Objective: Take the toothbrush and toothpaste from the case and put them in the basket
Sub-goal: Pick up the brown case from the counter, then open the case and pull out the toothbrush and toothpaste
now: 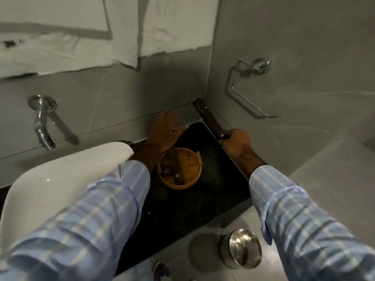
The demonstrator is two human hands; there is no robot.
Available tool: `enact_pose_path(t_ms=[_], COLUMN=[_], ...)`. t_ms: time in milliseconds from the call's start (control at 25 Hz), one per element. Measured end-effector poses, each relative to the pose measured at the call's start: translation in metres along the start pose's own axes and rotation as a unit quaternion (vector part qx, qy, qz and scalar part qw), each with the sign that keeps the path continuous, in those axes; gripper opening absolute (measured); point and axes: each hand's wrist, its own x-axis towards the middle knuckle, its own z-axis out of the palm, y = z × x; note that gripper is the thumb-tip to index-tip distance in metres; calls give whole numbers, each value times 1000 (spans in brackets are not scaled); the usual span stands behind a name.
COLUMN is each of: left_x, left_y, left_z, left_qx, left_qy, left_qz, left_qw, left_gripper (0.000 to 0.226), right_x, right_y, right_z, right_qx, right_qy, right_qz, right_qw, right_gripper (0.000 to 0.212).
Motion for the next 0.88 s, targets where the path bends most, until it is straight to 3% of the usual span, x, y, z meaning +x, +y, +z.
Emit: enact_pose_path(t_ms=[160, 320, 400, 600, 880], left_x=[39, 53, 51, 45, 41], left_y=[63, 101, 111, 136, 157], left_z=[-65, -113, -130, -162, -187], left_qx=[-129, -232, -312, -290, -290], left_qy=[7, 36, 10, -28, -51], left_qz=[-14, 1, 0, 46, 38], left_qw=[992, 972, 950, 955, 955], left_gripper=[72, 39, 23, 25, 22], right_x=[-7, -15, -19, -27, -29], right_y=[-31, -53, -59, -66, -70], right_z=[-44, -75, -88, -113, -129], right_qx=[7, -5, -3, 33, 64], right_qy=[31, 67, 84, 115, 142], right_qz=[-60, -115, -131, -138, -170], right_qw=[998, 991, 988, 983, 973], right_gripper=[28, 27, 26, 22, 17])
